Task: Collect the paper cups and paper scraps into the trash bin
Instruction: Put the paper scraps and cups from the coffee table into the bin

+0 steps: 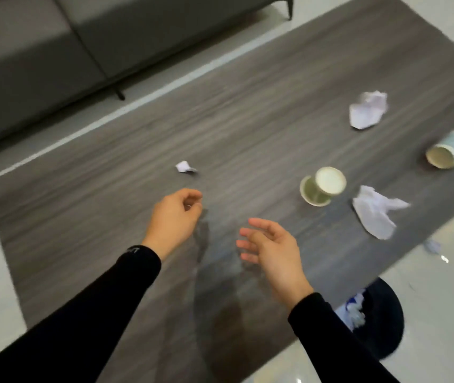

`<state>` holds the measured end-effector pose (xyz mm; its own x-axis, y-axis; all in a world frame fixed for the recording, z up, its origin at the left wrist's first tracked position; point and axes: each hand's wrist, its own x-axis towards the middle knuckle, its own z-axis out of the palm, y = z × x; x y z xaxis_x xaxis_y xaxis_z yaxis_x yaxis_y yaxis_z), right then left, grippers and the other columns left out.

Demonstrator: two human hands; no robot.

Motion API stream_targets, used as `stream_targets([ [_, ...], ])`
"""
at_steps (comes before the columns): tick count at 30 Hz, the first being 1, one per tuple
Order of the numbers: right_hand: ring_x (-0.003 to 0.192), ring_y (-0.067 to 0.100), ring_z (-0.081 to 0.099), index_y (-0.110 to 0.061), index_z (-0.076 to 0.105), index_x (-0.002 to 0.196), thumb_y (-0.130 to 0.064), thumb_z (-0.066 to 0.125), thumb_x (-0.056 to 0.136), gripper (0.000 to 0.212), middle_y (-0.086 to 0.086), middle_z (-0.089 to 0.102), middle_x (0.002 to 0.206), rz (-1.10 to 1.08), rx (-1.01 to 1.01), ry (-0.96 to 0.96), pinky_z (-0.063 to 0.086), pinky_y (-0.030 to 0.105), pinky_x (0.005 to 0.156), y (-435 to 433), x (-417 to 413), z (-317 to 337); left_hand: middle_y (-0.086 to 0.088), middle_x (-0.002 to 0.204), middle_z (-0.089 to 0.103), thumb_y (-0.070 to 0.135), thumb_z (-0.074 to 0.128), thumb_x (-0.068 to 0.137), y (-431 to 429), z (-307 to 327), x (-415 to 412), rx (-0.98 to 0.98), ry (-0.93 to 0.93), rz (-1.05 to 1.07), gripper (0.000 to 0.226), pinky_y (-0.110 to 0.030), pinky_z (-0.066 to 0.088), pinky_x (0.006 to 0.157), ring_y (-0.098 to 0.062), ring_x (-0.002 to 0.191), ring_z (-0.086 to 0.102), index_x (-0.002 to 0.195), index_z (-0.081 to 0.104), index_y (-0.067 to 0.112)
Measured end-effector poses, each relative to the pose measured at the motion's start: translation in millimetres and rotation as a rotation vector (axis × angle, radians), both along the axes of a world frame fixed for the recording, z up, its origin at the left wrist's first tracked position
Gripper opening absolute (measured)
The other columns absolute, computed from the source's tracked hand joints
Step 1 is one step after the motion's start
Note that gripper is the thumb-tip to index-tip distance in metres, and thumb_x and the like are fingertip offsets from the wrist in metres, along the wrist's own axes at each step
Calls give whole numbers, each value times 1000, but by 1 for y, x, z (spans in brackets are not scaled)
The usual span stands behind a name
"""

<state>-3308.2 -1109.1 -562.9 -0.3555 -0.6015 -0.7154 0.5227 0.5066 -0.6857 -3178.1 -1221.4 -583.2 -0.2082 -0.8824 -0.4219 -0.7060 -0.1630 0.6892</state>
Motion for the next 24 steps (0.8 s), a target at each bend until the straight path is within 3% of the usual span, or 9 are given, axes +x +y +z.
stream_targets([
  [3, 55, 7, 61, -20, 55, 88, -2, 51, 90, 19, 1, 63, 82, 63, 35, 2, 49, 18, 48, -28, 20, -8, -7, 115, 68, 13, 57, 83, -40, -10, 28, -98, -204, -47, 29, -31, 44, 94, -26, 106, 62, 111, 66, 18],
  [7, 67, 12, 63, -19, 57, 94, -5, 52, 91, 16, 2, 66, 87, 124, 27, 21, 53, 20, 53, -53, 26, -14, -10, 149, 37, 14, 56, 83, -78, -23, 26, -127, -343, -304, 45, -34, 31, 107, -33, 131, 39, 125, 57, 28],
  [12, 68, 12, 64, -22, 57, 90, -5, 51, 91, 18, 2, 66, 87, 124, 33, 43, 53, 19, 53, -68, 11, -14, -7, 158, 18, 14, 56, 83, -88, -41, 4, -139, -383, -581, 52, -39, 29, 110, -30, 139, 25, 132, 50, 29],
  [14, 67, 12, 63, -22, 57, 91, -5, 51, 90, 17, 1, 66, 86, 96, 47, 51, 52, 18, 52, -65, 0, -15, -7, 152, 33, 13, 54, 84, -84, -46, -3, -205, -403, -581, 46, -39, 35, 105, -30, 133, 33, 129, 54, 23],
  [17, 65, 11, 62, -20, 57, 93, -5, 51, 90, 16, 0, 65, 85, 53, 73, 42, 51, 18, 51, -54, -13, -15, -9, 126, 60, 7, 46, 89, -75, -45, -13, -290, -392, -499, 30, -36, 42, 88, -30, 112, 51, 111, 67, 13],
  [21, 61, 10, 62, -21, 57, 90, -5, 53, 89, 16, 1, 66, 83, -48, 79, 18, 51, 19, 51, -25, -31, -15, -12, 110, 69, 5, 54, 83, -37, -27, -48, -237, -234, -329, 23, -33, 45, 86, -31, 104, 62, 93, 74, 12],
  [24, 59, 12, 62, -18, 58, 90, -2, 52, 89, 17, 3, 67, 80, -153, 81, -2, 50, 20, 50, 4, -46, -12, -11, 96, 71, 7, 64, 77, 23, -12, -83, -165, -48, -362, 18, -29, 45, 81, -29, 91, 66, 89, 74, 14],
])
